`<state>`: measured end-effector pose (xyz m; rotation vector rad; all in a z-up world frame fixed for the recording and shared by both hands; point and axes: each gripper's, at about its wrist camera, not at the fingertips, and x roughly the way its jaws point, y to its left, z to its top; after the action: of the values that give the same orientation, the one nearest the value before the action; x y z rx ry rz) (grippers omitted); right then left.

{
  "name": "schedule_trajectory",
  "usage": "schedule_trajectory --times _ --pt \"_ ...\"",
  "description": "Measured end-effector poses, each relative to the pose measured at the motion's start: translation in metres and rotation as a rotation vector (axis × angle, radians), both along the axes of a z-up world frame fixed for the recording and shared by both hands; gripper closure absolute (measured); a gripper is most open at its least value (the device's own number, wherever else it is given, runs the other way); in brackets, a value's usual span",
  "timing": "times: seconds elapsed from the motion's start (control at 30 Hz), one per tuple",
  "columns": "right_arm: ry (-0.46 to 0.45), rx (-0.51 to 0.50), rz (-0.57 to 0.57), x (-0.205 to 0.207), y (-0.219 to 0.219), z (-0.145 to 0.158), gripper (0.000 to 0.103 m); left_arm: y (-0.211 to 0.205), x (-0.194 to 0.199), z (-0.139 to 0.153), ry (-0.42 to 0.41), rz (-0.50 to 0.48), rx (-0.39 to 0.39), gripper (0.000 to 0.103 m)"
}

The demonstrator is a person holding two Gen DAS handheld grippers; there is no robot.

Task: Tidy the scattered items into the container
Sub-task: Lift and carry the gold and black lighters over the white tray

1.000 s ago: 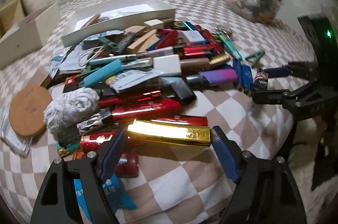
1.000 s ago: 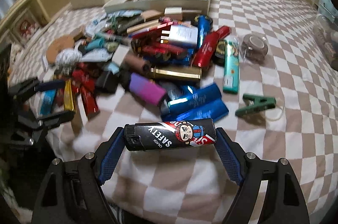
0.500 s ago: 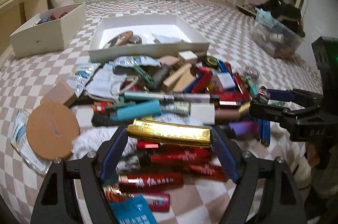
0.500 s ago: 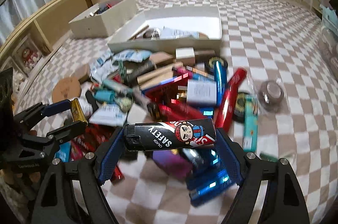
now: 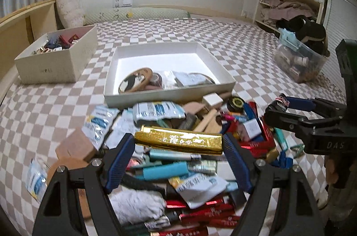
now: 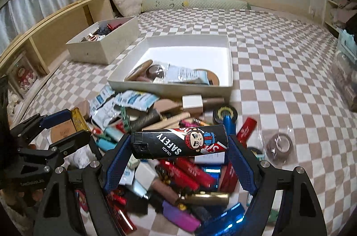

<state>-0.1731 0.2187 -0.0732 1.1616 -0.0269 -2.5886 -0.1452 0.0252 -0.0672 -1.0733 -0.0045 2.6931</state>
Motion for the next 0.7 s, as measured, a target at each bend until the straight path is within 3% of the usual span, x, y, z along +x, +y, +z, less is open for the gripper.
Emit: schedule_trajectory --times 0.7 --pt "0.024 0.011 -0.018 -0.090 -0.017 0.023 0.019 -0.022 -0.092 0.035 0.033 0.033 0.033 0.023"
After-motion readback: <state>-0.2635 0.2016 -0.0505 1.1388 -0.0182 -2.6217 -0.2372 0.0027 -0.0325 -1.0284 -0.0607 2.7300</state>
